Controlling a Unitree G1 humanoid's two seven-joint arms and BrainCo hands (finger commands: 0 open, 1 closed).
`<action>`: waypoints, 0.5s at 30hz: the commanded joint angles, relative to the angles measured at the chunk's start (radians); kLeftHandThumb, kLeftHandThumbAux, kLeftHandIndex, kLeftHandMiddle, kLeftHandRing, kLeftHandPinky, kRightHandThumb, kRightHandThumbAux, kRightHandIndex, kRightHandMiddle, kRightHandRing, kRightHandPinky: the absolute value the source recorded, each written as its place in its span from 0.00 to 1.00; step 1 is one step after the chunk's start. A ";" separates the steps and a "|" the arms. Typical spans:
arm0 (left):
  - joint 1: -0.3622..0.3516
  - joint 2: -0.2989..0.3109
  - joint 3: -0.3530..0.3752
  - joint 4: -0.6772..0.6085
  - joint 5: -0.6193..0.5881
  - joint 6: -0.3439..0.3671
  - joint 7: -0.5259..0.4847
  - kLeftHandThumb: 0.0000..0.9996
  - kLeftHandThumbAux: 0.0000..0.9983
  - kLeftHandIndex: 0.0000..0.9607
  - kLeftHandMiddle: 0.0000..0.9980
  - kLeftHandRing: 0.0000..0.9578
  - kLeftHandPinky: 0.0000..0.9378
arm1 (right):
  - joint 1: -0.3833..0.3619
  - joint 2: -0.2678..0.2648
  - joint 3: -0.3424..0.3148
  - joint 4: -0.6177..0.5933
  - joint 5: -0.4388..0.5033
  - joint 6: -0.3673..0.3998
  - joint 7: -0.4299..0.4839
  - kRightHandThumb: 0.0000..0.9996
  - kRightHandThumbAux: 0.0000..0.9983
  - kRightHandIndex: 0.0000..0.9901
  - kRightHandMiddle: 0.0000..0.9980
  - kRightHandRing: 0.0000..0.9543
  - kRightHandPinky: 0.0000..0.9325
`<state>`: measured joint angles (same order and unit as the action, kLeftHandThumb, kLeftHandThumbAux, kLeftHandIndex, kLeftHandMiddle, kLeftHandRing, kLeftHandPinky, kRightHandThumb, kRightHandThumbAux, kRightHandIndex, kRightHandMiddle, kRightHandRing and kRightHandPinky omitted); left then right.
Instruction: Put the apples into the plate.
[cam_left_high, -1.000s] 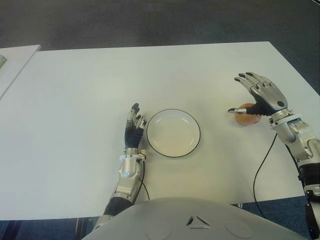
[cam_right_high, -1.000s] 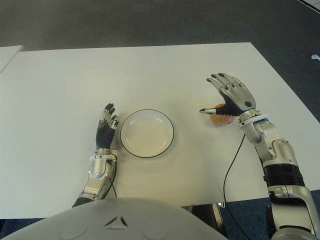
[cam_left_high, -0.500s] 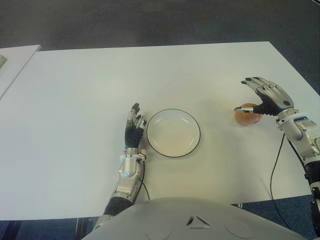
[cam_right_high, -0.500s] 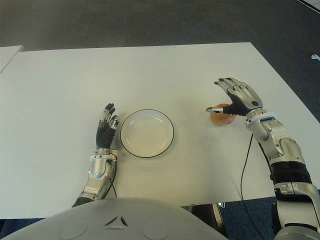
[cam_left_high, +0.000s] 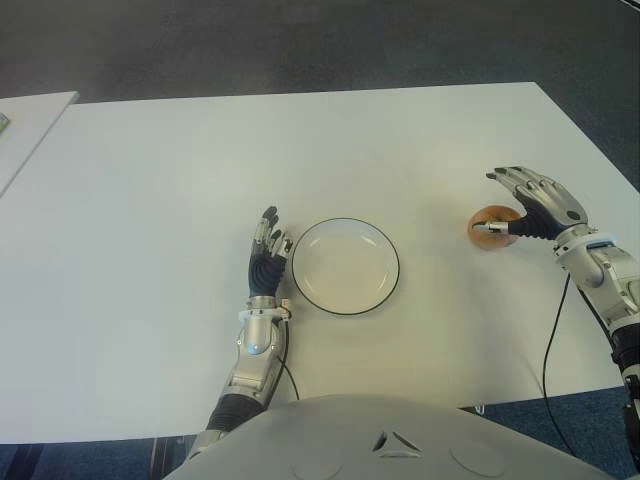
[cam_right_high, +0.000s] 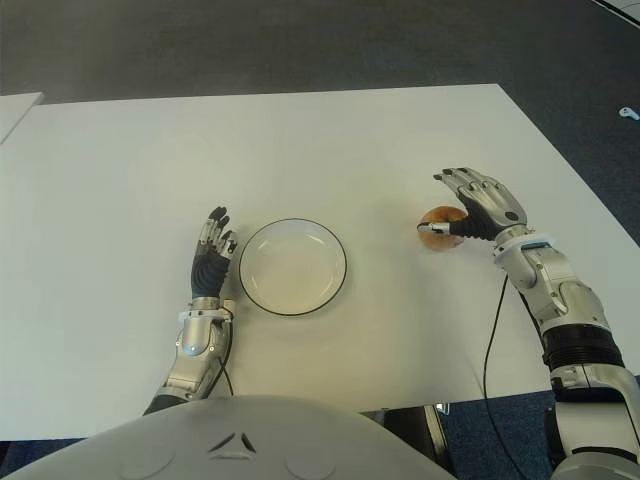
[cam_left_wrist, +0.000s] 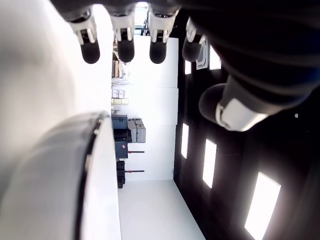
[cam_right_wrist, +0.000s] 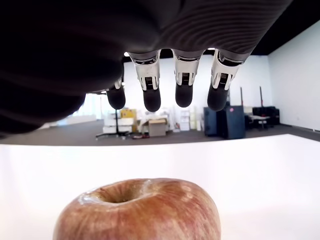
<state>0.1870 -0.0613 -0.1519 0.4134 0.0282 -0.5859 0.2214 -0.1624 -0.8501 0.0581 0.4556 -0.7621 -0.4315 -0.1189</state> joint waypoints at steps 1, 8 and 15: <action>0.061 -0.054 0.019 0.127 -0.025 0.061 -0.011 0.01 0.56 0.05 0.06 0.04 0.02 | -0.016 -0.009 0.028 0.036 -0.002 -0.001 -0.020 0.26 0.32 0.00 0.00 0.00 0.00; 0.058 -0.052 0.022 0.134 -0.019 0.053 -0.005 0.01 0.56 0.05 0.06 0.04 0.02 | -0.040 -0.004 0.061 0.090 -0.004 -0.013 -0.049 0.24 0.33 0.00 0.00 0.00 0.00; 0.055 -0.053 0.023 0.141 -0.014 0.051 0.001 0.01 0.58 0.05 0.06 0.05 0.02 | -0.055 0.008 0.091 0.142 0.006 -0.028 -0.062 0.22 0.34 0.00 0.00 0.00 0.00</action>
<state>0.1837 -0.0605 -0.1495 0.4156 0.0283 -0.5868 0.2212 -0.2046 -0.8501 0.1217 0.5623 -0.7621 -0.4449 -0.1731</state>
